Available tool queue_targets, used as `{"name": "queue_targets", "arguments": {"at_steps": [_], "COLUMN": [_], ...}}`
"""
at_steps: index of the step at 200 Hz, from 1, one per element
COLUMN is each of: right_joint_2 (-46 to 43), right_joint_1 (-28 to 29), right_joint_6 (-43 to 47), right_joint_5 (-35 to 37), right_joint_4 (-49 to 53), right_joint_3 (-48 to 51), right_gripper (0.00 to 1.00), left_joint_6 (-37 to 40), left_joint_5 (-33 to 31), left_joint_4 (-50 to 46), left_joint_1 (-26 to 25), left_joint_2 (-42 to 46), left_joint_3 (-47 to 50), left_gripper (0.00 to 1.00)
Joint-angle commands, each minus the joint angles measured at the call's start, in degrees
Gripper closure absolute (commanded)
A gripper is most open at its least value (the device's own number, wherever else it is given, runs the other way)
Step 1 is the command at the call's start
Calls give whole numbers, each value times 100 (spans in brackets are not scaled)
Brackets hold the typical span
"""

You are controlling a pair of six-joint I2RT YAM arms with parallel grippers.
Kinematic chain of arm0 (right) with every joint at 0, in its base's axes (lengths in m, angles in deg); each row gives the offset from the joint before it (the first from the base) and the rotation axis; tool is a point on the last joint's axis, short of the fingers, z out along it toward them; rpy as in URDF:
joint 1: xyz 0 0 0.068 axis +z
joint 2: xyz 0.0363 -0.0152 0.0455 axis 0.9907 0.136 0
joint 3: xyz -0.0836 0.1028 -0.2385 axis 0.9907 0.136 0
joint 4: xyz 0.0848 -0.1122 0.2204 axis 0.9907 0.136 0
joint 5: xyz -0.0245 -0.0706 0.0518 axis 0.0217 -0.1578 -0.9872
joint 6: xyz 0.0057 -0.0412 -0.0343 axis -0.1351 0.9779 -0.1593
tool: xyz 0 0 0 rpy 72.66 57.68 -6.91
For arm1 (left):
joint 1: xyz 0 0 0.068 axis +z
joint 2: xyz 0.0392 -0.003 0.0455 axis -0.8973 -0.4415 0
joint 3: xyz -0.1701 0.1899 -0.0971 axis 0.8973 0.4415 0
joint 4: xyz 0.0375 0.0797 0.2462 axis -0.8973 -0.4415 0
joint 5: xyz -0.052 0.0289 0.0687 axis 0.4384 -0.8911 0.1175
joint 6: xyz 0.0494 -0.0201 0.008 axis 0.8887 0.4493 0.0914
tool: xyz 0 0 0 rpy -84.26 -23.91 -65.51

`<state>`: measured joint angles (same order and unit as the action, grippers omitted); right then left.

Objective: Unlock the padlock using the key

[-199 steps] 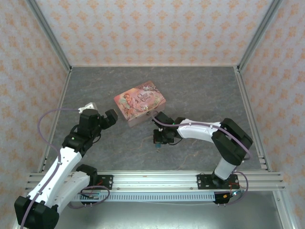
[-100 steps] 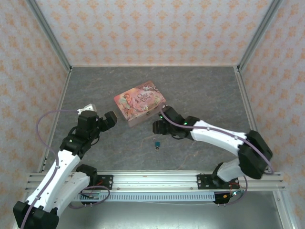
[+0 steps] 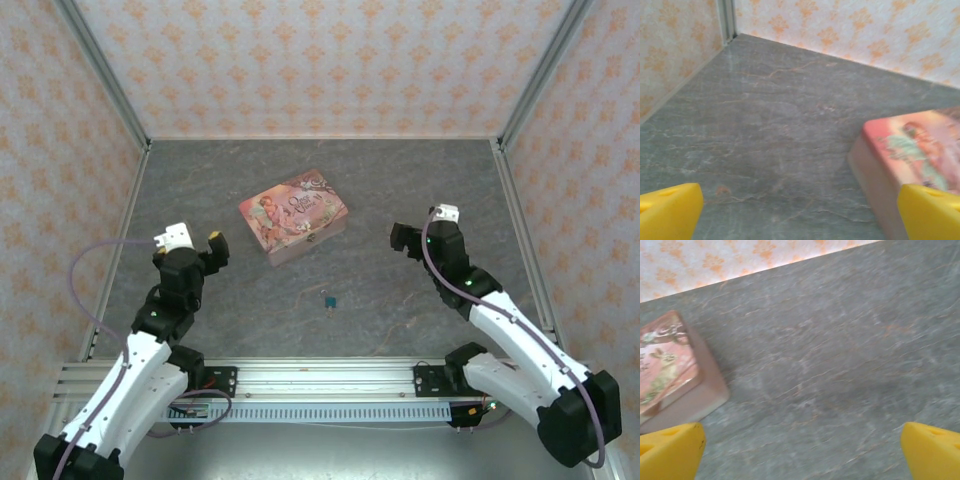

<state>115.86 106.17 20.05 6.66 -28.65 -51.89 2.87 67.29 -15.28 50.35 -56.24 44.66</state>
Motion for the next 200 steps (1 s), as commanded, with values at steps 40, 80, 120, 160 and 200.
{"name": "queue_targets", "arguments": {"at_steps": [40,80,120,160,200], "right_joint_2": [956,1623,2348,3108,3522], "right_joint_1": [-1161,-1540,-1748,-1908,-2285], "right_joint_6": [1196,1422,1684,1825,1608], "right_joint_5": [285,-1,-336,-577,-1192], "right_joint_4": [-1578,-3223,-4495,-5567,-5783], "right_joint_3": [581,1059,1266,1337,1299], "right_gripper": [1,1,1,1,1], "left_joint_6": [937,1009,1310,1539,1918], "left_joint_5": [-848,-834,-568,27,433], "left_joint_4": [1699,2695,3455,4383,4914], "left_joint_1": [44,38,190,303,345], "left_joint_2": [-646,-1327,-1999,-3075,-3900], "left_joint_3": [564,909,882,696,373], "left_gripper": [0,0,0,0,0]}}
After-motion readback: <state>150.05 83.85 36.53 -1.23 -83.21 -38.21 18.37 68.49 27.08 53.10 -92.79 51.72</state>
